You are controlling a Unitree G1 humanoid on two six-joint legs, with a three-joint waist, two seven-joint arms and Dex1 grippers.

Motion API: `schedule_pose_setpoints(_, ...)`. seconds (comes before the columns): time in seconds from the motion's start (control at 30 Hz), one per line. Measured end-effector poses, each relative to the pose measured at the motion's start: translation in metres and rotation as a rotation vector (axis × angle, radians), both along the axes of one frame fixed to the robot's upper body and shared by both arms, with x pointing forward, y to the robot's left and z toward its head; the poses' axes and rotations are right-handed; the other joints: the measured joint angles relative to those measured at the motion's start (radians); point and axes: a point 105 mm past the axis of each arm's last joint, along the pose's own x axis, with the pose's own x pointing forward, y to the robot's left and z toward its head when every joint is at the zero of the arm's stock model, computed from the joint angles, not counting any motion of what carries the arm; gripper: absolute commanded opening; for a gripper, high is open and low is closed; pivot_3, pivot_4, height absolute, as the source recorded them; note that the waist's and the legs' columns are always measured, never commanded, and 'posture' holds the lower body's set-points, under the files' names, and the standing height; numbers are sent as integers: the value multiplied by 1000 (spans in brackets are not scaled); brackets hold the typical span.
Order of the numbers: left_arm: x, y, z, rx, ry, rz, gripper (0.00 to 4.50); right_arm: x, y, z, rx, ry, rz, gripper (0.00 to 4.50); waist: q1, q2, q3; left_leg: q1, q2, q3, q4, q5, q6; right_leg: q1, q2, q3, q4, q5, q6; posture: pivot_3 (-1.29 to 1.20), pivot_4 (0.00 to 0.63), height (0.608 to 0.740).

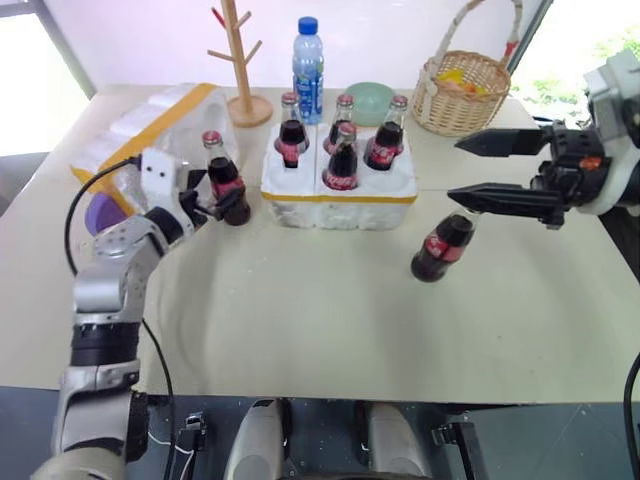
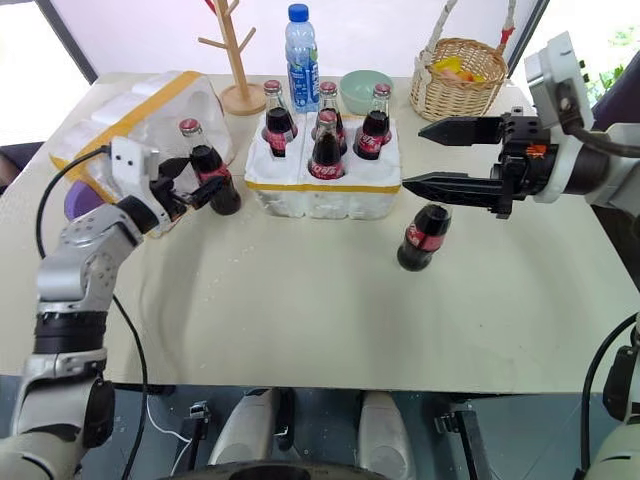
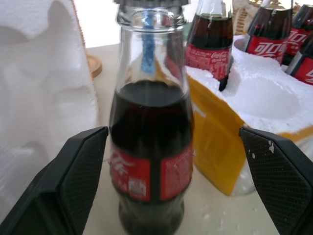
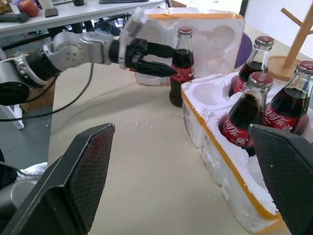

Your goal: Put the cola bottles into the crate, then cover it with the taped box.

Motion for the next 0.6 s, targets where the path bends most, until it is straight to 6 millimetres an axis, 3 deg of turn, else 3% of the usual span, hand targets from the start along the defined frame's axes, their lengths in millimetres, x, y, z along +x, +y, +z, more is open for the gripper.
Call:
schedule_pose_setpoints(0.3,21,-1,-4,21,-1,27,4463,0,0,0,-1,-3,-5,4500,1,0,0,0,0,0,0,0,0,0,0,0,0,0,1,0,150,740)
schedule_pose_setpoints(0.4,21,-2,-5,24,-4,17,3671,1,0,0,0,-5,-15,4500,1,0,0,0,0,0,0,0,0,0,0,0,0,0,1,0,150,740)
schedule_pose_setpoints(0.47,20,-2,-5,25,-4,8,2661,2,-1,0,0,-5,-21,4500,1,0,0,0,0,0,0,0,0,0,0,0,0,0,1,0,150,740)
schedule_pose_setpoints(0.6,9,2,-2,39,49,-47,2661,1,0,-1,-5,-6,-23,4500,-1,0,0,-1,0,0,-1,0,0,-1,0,0,0,0,1,0,150,740)
